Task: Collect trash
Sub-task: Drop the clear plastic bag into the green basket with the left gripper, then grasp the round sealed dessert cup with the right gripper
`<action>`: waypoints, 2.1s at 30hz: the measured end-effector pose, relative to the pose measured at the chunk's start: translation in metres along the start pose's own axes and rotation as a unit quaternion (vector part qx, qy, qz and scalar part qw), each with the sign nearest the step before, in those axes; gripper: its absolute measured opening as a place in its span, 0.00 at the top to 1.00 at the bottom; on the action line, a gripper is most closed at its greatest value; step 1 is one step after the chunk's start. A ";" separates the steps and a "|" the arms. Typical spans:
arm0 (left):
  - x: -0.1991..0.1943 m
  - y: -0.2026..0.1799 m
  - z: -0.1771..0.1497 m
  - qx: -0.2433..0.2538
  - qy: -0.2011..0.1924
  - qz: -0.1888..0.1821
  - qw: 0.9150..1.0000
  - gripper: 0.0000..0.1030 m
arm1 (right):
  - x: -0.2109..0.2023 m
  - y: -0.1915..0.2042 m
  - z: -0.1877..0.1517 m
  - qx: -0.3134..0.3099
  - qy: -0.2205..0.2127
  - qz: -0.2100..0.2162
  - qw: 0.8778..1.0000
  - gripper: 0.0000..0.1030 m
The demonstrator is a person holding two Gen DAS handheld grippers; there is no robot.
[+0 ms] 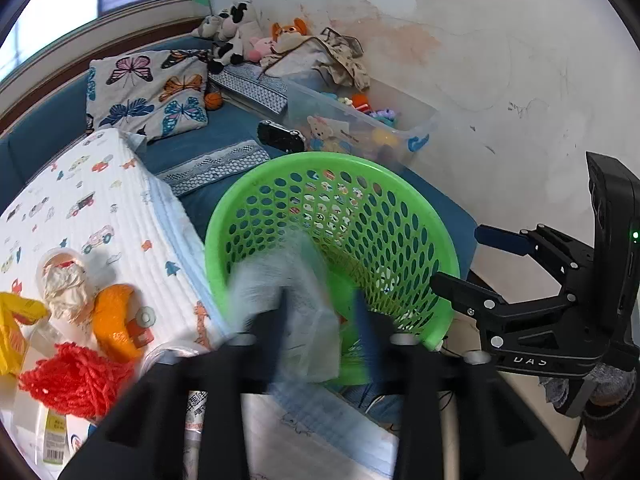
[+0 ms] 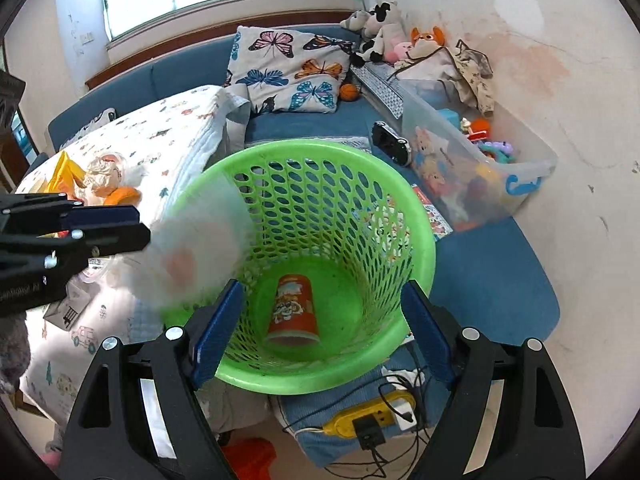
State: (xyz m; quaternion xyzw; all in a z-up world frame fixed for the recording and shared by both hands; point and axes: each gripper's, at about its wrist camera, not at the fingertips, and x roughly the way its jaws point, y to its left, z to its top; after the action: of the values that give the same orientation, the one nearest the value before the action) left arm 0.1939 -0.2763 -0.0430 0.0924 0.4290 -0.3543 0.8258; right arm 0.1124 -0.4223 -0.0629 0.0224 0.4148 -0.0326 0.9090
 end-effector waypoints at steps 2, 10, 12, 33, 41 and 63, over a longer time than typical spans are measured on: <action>-0.006 0.002 -0.002 0.001 -0.008 -0.001 1.000 0.57 | -0.003 0.003 0.000 -0.002 -0.001 0.003 1.000 0.22; -0.050 0.022 -0.017 -0.015 -0.044 0.011 0.999 0.57 | -0.014 0.031 0.000 -0.021 -0.011 0.026 0.999 0.20; -0.063 0.031 -0.023 -0.024 -0.055 0.020 0.998 0.57 | -0.015 0.042 0.000 -0.026 -0.013 0.040 0.999 0.20; -0.148 0.123 -0.119 -0.141 -0.089 0.099 0.981 0.53 | 0.008 0.162 0.008 -0.135 0.004 0.135 0.981 0.17; -0.148 0.131 -0.147 -0.168 -0.074 0.103 0.978 0.53 | 0.038 0.177 0.014 -0.161 0.025 0.132 0.978 0.17; -0.134 0.145 -0.135 -0.175 -0.065 0.108 0.976 0.53 | 0.075 0.189 0.023 -0.191 0.060 0.138 0.970 0.17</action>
State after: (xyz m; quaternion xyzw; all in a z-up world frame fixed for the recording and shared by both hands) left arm 0.1528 -0.0406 -0.0442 -0.0313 0.4169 -0.1878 0.8888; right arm 0.1932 -0.2381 -0.1019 -0.0930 0.4604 0.1745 0.8654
